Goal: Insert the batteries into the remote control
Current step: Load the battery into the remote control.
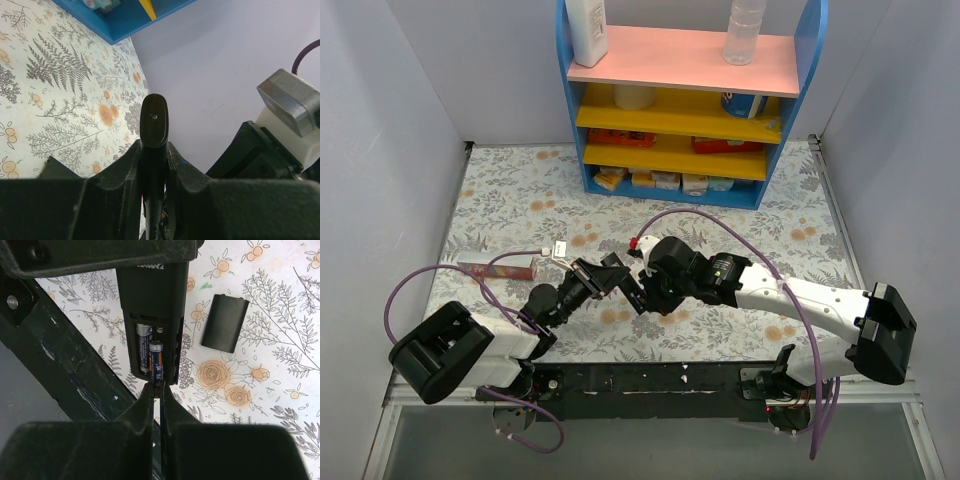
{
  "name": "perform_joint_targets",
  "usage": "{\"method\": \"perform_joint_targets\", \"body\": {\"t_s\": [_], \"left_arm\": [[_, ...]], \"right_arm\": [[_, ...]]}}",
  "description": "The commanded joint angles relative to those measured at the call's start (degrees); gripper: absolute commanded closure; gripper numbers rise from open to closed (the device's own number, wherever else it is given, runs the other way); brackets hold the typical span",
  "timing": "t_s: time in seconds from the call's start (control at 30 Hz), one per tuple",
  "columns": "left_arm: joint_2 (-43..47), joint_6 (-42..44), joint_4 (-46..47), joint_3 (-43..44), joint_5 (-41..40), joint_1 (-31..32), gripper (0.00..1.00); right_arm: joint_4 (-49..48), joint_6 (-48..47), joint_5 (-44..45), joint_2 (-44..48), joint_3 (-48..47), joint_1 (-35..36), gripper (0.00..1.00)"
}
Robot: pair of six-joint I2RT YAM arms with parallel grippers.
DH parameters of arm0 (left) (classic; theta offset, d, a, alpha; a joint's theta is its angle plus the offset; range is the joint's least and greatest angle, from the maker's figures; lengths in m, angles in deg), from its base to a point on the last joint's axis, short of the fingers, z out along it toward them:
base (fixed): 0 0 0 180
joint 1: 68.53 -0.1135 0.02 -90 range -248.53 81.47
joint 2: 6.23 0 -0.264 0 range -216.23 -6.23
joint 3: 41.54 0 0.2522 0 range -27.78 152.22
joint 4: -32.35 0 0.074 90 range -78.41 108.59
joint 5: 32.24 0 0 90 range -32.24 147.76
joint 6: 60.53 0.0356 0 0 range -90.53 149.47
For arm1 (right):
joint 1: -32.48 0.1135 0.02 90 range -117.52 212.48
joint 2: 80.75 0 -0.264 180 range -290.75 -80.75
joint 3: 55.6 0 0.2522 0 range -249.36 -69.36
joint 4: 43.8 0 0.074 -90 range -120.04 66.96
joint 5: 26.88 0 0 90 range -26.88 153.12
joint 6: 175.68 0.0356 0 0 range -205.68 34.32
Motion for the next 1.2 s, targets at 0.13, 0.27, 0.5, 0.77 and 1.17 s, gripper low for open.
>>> {"method": "perform_joint_targets", "body": {"t_s": [0.13,0.27,0.5,0.77,1.17], "left_arm": [[1.97,1.12,7.74,-4.30,0.05,0.16,1.00],[2.85,0.69,6.77,-3.86,0.31,0.16,1.00],[3.03,-1.42,6.95,-4.13,0.05,0.16,1.00],[2.33,-3.89,7.65,-4.21,-0.65,0.16,1.00],[2.85,-8.54,5.10,-4.30,-2.50,0.16,1.00]], "right_arm": [[0.67,2.52,0.53,-1.82,-3.73,0.67,0.99],[-0.47,2.97,2.20,-1.65,-3.90,0.85,0.99],[-0.30,3.14,2.56,-2.61,-5.13,0.76,0.99],[0.93,2.44,1.68,-3.76,-6.89,0.76,0.97],[4.18,1.30,2.12,-6.39,-10.14,0.76,0.90]]}}
